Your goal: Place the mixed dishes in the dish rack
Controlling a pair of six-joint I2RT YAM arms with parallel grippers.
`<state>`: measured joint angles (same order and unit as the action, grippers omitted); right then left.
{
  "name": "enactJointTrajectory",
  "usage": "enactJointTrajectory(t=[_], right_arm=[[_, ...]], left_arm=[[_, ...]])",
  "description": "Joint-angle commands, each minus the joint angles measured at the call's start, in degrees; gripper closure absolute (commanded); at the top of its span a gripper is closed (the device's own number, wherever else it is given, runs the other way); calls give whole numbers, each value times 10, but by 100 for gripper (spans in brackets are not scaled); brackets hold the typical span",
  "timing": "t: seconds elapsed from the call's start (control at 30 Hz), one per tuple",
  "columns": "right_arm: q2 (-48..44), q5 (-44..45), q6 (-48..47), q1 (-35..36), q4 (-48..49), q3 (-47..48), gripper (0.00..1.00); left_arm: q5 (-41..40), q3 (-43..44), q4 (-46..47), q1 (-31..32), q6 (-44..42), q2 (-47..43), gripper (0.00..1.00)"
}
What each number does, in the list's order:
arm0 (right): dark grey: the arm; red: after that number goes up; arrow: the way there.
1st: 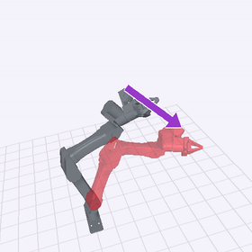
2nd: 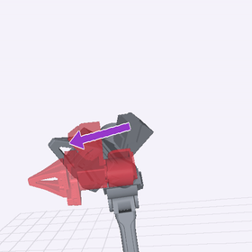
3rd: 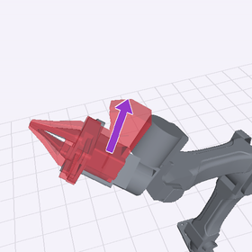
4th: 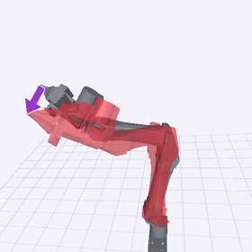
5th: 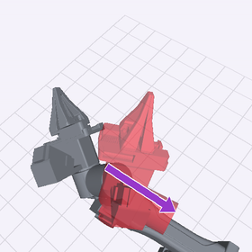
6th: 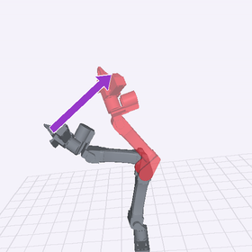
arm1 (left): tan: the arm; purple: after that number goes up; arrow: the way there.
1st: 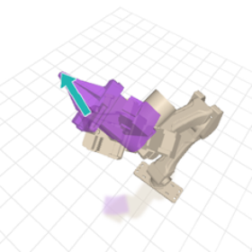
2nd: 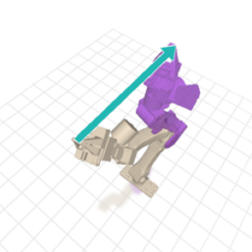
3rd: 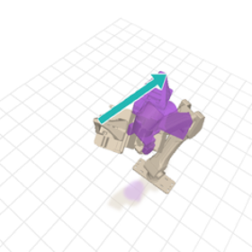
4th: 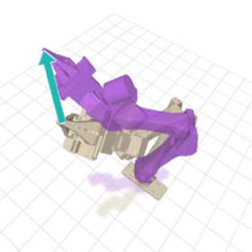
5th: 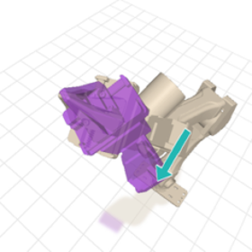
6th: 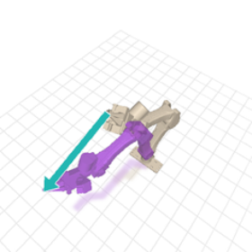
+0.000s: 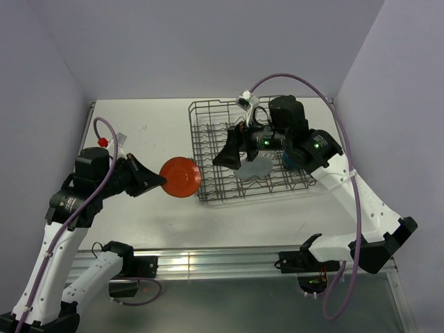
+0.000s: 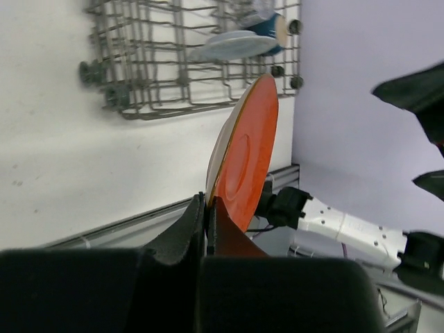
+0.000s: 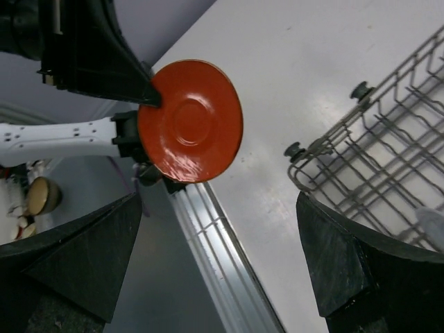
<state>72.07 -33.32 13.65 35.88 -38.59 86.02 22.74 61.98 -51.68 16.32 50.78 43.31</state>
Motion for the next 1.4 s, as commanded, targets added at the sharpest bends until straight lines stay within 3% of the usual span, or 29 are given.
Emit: enactJointTrajectory(t=[0.0,0.1,0.2,0.67,0.9,1.03,1.33,1.37], right_arm=[[13,-86,17,4,-2,42,0],[35,-129,7,4,-21,48,19],[37,-185,11,4,-5,29,27],[100,-278,23,5,-10,58,40],[110,-334,91,7,83,40,64],[112,-373,125,20,132,34,68],[137,-385,64,53,54,61,68],[141,-382,58,56,47,67,78]], left_arm=[[77,6,103,1,-45,-12,100],[96,15,123,1,-76,-9,100],[119,17,149,1,-97,-9,100],[212,-24,228,1,-119,-53,100],[229,-48,243,1,-111,-58,100],[236,-48,249,1,-117,-47,100],[249,-39,262,1,-118,-24,100],[250,-39,262,1,-118,-24,100]])
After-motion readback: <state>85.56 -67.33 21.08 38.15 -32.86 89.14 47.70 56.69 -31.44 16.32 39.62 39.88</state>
